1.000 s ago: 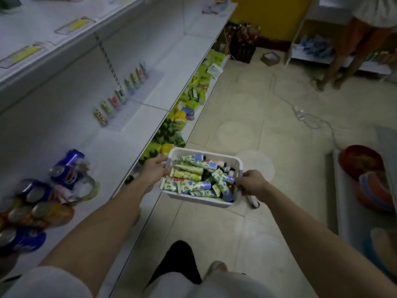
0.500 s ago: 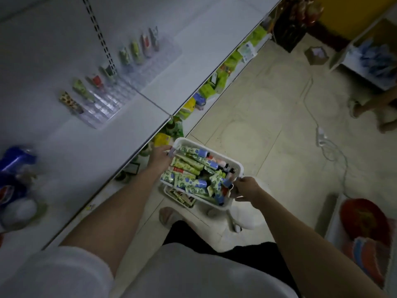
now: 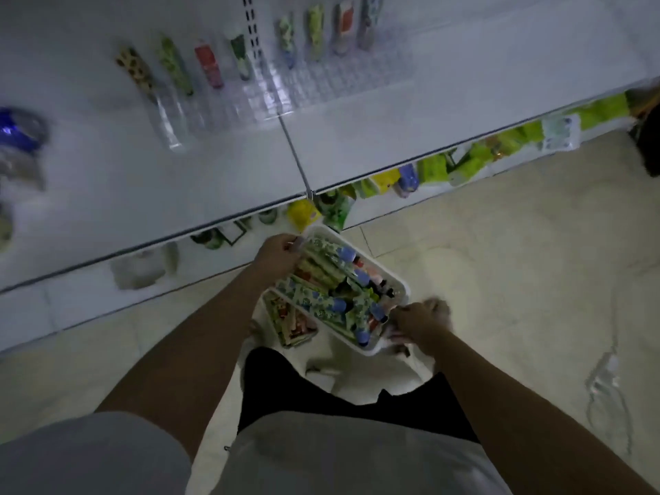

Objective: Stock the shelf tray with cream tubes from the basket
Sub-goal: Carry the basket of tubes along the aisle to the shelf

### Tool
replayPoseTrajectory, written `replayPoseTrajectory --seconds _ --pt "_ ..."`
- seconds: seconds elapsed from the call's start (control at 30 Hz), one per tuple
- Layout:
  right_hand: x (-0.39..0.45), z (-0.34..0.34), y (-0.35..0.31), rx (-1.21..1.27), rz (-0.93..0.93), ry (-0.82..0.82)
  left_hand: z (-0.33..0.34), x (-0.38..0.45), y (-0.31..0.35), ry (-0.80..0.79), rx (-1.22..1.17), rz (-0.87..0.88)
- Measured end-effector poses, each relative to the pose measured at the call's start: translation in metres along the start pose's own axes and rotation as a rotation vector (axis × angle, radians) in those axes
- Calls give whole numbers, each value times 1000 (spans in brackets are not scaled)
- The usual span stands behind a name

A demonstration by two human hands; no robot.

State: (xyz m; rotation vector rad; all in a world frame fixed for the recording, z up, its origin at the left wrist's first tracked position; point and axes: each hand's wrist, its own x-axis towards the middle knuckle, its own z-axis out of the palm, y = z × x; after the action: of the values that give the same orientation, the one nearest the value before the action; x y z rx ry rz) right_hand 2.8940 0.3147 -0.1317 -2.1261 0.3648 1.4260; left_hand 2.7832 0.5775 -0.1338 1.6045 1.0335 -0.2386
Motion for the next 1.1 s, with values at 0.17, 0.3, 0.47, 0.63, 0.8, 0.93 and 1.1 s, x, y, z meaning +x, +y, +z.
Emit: replayPoseTrajectory --seconds 0.17,0.3,0.47,0.63,0.8,0.93,1.1 --pt "144 -32 -15 -225 -96 -116 74 79 -61 213 -171 -123" --pt "230 -20 4 -185 -118 -138 115 131 -108 337 -148 -106" --pt "309 19 36 -184 -213 -202 133 171 -175 361 -65 -25" --pt "328 49 64 -240 -354 -169 146 154 -248 449 -212 26" --pt "303 50 89 -308 -375 -167 156 124 -261 428 -230 64" --pt "317 57 106 -336 -317 -224 168 141 -267 435 -135 74" --pt "361 68 121 -183 -306 -216 183 197 -278 347 35 93"
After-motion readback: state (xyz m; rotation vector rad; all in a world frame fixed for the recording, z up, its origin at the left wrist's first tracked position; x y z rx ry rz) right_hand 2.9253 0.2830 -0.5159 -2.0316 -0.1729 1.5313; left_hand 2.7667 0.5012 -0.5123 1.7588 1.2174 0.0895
